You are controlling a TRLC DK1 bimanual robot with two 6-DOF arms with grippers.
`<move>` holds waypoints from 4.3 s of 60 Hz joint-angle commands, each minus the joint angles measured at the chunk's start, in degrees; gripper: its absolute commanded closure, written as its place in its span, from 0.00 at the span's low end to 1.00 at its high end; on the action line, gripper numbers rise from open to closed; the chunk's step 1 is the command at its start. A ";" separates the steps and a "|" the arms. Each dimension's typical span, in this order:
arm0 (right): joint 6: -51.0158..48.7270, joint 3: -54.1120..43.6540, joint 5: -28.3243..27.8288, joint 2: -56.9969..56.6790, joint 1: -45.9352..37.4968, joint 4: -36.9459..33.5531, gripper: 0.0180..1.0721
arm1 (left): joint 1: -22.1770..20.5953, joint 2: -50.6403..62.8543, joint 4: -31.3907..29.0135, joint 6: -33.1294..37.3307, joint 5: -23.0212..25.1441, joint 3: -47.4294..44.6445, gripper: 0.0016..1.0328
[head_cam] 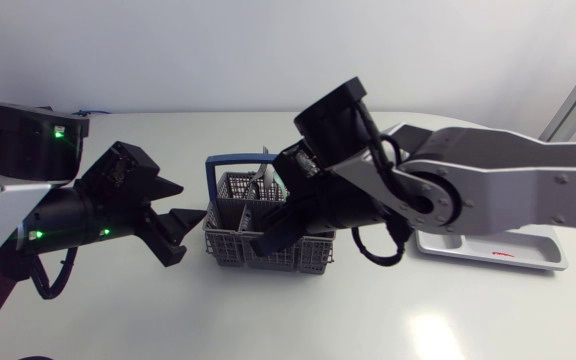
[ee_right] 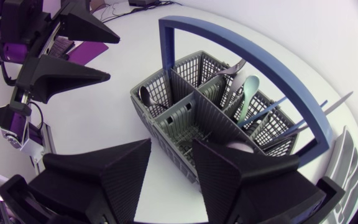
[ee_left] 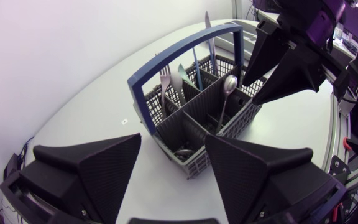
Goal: Unload the cutlery basket into the drawer organizer.
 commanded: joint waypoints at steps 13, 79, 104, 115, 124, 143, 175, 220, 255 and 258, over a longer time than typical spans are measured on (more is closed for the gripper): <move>1.73 10.71 -0.41 11.09 2.37 0.08 0.51 | 9.77 -1.13 -0.08 3.59 10.07 -3.27 0.29; 1.90 22.84 4.34 26.12 5.71 -2.56 0.61 | 14.52 2.03 3.08 10.10 16.92 -8.46 0.29; 1.55 24.42 4.95 27.79 6.24 -5.81 0.80 | 14.17 2.12 3.17 9.92 17.10 -8.46 0.29; 1.64 23.54 4.69 27.44 6.15 -5.28 0.86 | 13.82 2.12 3.17 9.75 17.10 -8.37 0.29; 1.64 21.43 4.07 24.98 6.15 -2.21 0.90 | 13.29 2.12 3.17 9.40 17.01 -8.28 0.29; 2.08 19.41 0.73 20.32 5.09 -1.06 0.90 | 12.15 2.21 3.43 8.78 17.01 -8.37 0.29; 6.03 17.04 -10.16 2.92 -1.24 -5.90 0.90 | 10.74 1.42 3.34 8.08 16.75 -7.58 0.29; -2.05 -0.98 -16.84 -27.14 -29.54 -23.92 0.90 | -11.23 12.40 -5.89 -1.24 -0.13 11.49 0.29; -24.64 -14.34 -7.88 -27.84 -62.23 -21.28 0.89 | -19.76 23.12 -10.37 -4.40 -9.97 20.99 0.29; -25.17 -15.83 -6.12 -27.49 -63.37 -18.82 0.89 | -19.85 23.56 -10.37 -4.40 -10.32 21.25 0.29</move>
